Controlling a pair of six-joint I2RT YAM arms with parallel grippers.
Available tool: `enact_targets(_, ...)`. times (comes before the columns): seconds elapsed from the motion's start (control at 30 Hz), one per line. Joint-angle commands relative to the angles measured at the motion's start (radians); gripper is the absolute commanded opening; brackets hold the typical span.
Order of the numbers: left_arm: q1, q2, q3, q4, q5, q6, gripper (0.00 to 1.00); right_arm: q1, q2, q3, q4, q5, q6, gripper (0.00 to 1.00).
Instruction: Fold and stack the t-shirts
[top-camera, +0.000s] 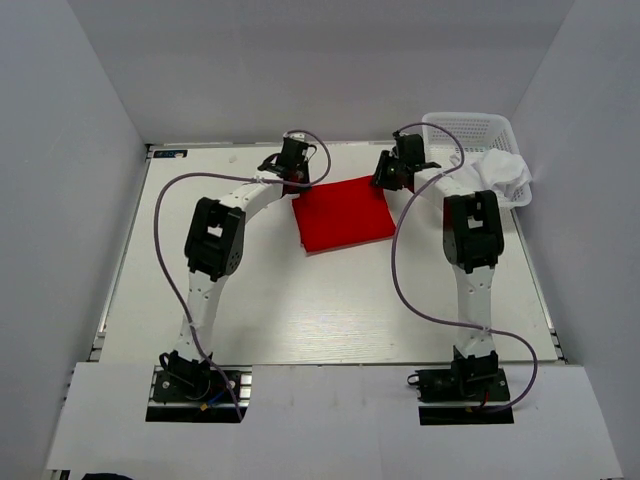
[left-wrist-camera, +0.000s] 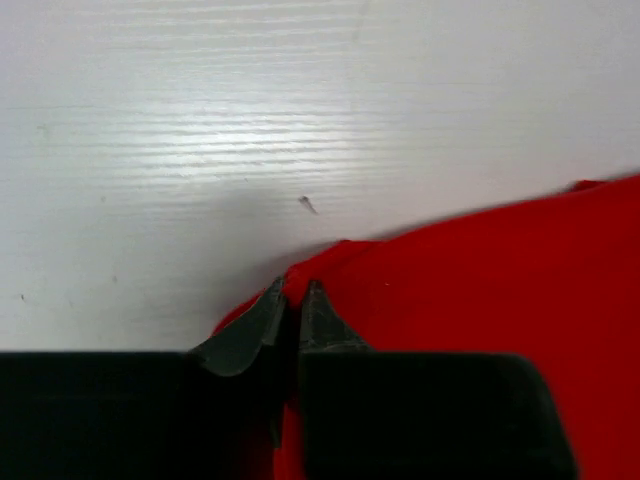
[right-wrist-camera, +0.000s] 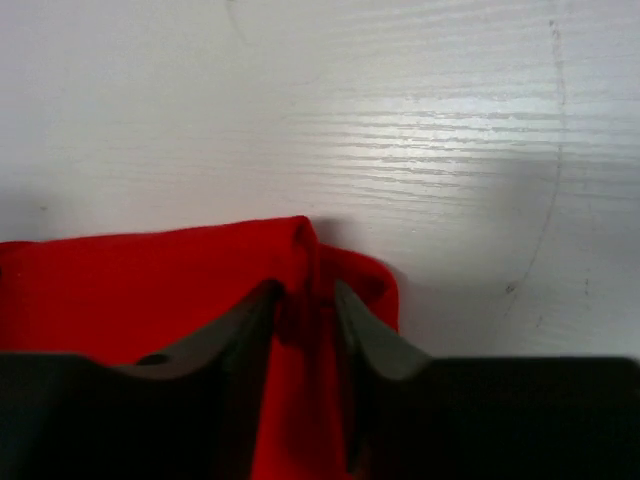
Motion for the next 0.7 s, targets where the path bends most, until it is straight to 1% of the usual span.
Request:
enact_targets(0.0,0.026,0.053,0.125,-0.123,-0.097,-0.003,0.24,-0.01,0.038,0.124,-0.068,-0.015,-0.043,0.4)
enact_targets(0.03,0.026,0.062,0.151,-0.139,-0.106,-0.003,0.59,-0.008,0.037,0.133,-0.074,-0.017,-0.057,0.45)
enact_targets(0.07,0.026,0.062,0.183,-0.148,-0.116,0.006,0.82,-0.008,0.035,0.138,-0.074,-0.009,-0.062,0.55)
enact_targets(0.1,0.026,0.052,0.183,-0.159,-0.125,0.006,1.0,-0.008,0.003,0.139,-0.074,0.001,-0.063,0.61)
enact_targets(0.13,0.026,0.036,0.183,-0.159,-0.125,0.006,1.0,-0.005,-0.008,0.136,-0.071,0.007,-0.074,0.77)
enact_targets(0.17,0.026,0.015,0.163,-0.149,-0.125,0.006,1.0,-0.005,-0.04,0.124,-0.067,0.006,-0.08,0.89)
enact_targets(0.2,0.026,-0.04,0.14,-0.14,-0.125,0.006,1.0,-0.002,-0.055,0.116,-0.064,0.003,-0.08,0.9)
enact_targets(0.23,0.026,-0.069,0.078,-0.114,-0.108,0.006,1.0,0.0,-0.092,0.059,-0.047,0.0,-0.08,0.9)
enact_targets(0.3,0.015,-0.155,0.009,-0.082,-0.068,0.006,1.0,0.001,-0.164,0.005,-0.013,-0.018,-0.069,0.9)
enact_targets(0.33,0.015,-0.177,-0.051,-0.071,-0.059,-0.003,1.0,0.006,-0.24,-0.093,0.02,-0.031,-0.066,0.9)
enact_targets(0.37,0.005,-0.197,-0.079,-0.058,-0.05,-0.003,1.0,0.006,-0.262,-0.121,0.034,-0.034,-0.059,0.9)
enact_targets(0.4,-0.005,-0.212,-0.1,-0.057,-0.037,-0.003,1.0,0.004,-0.288,-0.147,0.048,-0.035,-0.051,0.9)
enact_targets(0.43,-0.005,-0.224,-0.142,-0.057,0.02,-0.014,1.0,0.007,-0.351,-0.201,0.066,-0.045,-0.049,0.9)
enact_targets(0.5,-0.005,-0.243,-0.182,-0.057,0.076,-0.04,1.0,0.01,-0.396,-0.314,0.09,-0.046,-0.04,0.9)
enact_targets(0.53,-0.005,-0.243,-0.223,-0.048,0.116,-0.04,1.0,0.013,-0.458,-0.34,0.103,-0.049,-0.037,0.9)
enact_targets(0.6,-0.005,-0.252,-0.254,-0.037,0.128,-0.052,1.0,0.01,-0.52,-0.445,0.11,-0.046,-0.02,0.9)
enact_targets(0.67,-0.014,-0.24,-0.263,-0.059,0.128,-0.063,1.0,0.012,-0.592,-0.489,0.148,-0.048,-0.005,0.9)
